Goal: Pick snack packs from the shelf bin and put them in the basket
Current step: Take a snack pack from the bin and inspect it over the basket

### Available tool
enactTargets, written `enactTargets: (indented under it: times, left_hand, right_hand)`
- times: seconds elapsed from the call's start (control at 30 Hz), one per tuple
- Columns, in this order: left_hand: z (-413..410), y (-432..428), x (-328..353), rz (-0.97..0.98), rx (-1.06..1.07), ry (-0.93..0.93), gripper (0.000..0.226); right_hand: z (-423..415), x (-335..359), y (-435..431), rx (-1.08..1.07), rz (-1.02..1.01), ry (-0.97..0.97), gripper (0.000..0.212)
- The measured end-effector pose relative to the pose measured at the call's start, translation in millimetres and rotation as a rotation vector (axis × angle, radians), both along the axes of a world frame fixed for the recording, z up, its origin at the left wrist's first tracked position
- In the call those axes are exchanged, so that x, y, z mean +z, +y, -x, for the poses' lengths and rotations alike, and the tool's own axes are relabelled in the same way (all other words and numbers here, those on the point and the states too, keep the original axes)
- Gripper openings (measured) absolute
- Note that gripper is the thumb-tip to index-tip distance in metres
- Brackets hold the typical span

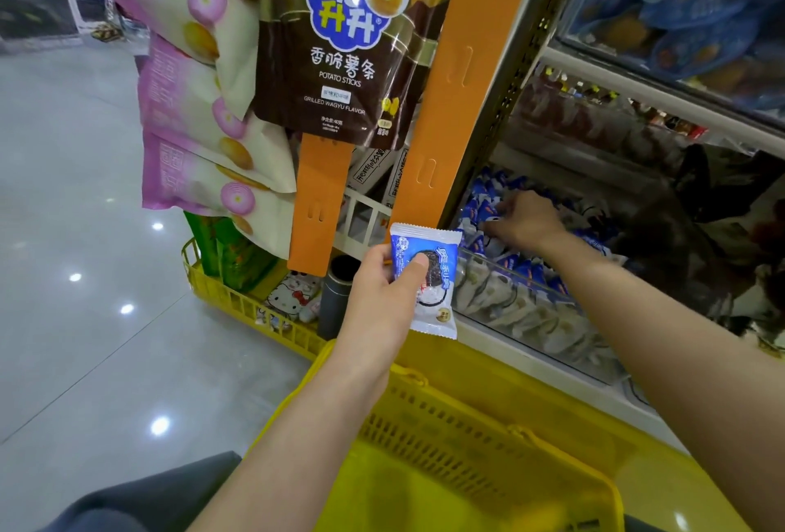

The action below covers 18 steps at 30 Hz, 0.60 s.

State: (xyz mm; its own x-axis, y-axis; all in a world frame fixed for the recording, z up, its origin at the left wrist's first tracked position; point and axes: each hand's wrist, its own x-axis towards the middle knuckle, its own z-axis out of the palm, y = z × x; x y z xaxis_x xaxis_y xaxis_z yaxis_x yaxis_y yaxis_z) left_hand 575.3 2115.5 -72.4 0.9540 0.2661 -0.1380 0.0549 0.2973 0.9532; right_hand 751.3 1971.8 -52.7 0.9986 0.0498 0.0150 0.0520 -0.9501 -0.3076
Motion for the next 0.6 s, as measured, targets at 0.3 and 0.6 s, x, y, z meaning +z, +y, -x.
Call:
enactTargets:
  times: [0.3,0.6]
  left_hand:
    - [-2,0,1,0.026,-0.027,-0.019,0.006]
    - [3,-10,-11,-0.109,-0.133,-0.012,0.022]
  right_hand:
    - [10,9,-1,0.061,-0.063,0.146,0.037]
    - [131,6,-2,0.365,-0.502,-0.232,0.026]
